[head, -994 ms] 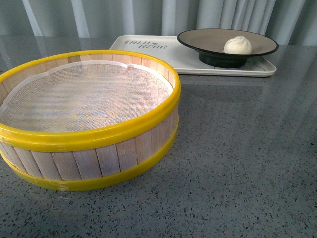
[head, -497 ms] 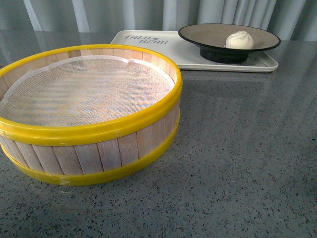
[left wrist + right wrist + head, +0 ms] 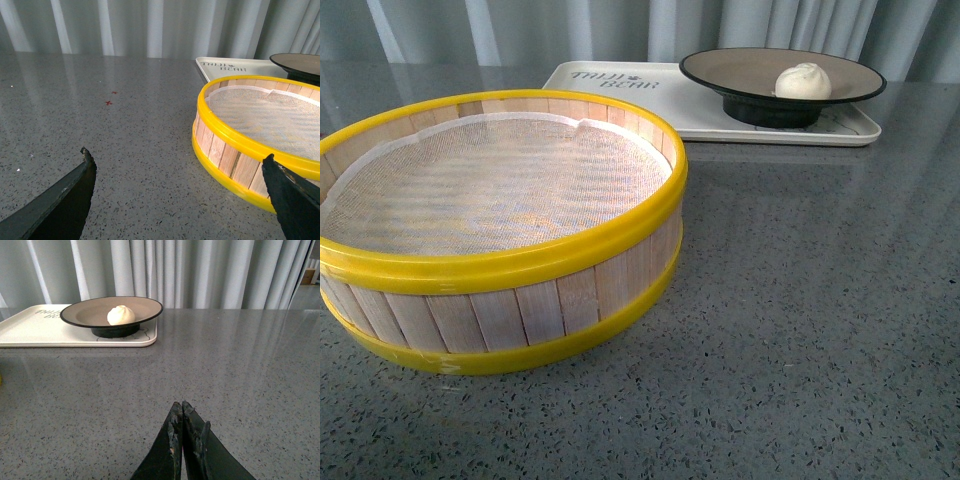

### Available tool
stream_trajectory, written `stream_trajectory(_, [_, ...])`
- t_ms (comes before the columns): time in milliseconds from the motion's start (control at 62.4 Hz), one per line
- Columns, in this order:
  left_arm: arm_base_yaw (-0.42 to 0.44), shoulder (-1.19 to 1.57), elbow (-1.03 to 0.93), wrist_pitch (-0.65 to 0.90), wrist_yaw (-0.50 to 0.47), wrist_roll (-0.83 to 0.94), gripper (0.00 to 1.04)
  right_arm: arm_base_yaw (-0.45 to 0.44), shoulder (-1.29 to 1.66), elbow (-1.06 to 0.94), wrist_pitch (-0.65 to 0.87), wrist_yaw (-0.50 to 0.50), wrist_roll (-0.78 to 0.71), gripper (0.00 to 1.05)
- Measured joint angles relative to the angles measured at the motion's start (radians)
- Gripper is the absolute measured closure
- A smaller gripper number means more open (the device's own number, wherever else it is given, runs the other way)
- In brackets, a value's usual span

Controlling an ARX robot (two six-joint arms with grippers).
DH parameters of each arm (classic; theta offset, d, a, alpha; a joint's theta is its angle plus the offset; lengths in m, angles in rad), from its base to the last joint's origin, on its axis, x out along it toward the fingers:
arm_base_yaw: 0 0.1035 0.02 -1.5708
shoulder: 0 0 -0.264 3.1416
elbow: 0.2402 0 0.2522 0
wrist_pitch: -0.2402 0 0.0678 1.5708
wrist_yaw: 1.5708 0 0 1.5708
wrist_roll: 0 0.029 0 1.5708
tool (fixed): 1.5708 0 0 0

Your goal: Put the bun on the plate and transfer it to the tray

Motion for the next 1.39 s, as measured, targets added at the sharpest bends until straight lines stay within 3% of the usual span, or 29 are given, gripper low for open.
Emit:
stream_trajectory(545, [0.0, 0.0, 0.0, 0.0, 0.0, 0.0, 0.07, 0.0, -0.171, -0.04, -0.121, 0.0, 0.0, 1.03])
stream_trajectory(673, [0.0, 0.0, 0.0, 0.0, 0.0, 0.0, 0.07, 0.0, -0.314, -0.039, -0.287, 0.0, -0.001, 1.03])
stream_trajectory(994, [0.0, 0.0, 0.0, 0.0, 0.0, 0.0, 0.07, 0.0, -0.338, -0.039, -0.293, -0.001, -0.001, 1.03])
stream_trajectory(1202, [0.0, 0.0, 0.0, 0.0, 0.0, 0.0, 0.07, 0.0, -0.338, -0.039, -0.293, 0.0, -0.002, 0.71])
stream_trajectory(1298, [0.0, 0.0, 0.0, 0.0, 0.0, 0.0, 0.07, 0.0, -0.338, -0.039, -0.293, 0.0, -0.002, 0.5])
stream_trajectory(1395, [0.0, 0.0, 0.0, 0.0, 0.0, 0.0, 0.07, 0.0, -0.338, -0.039, -0.293, 0.0, -0.002, 0.36])
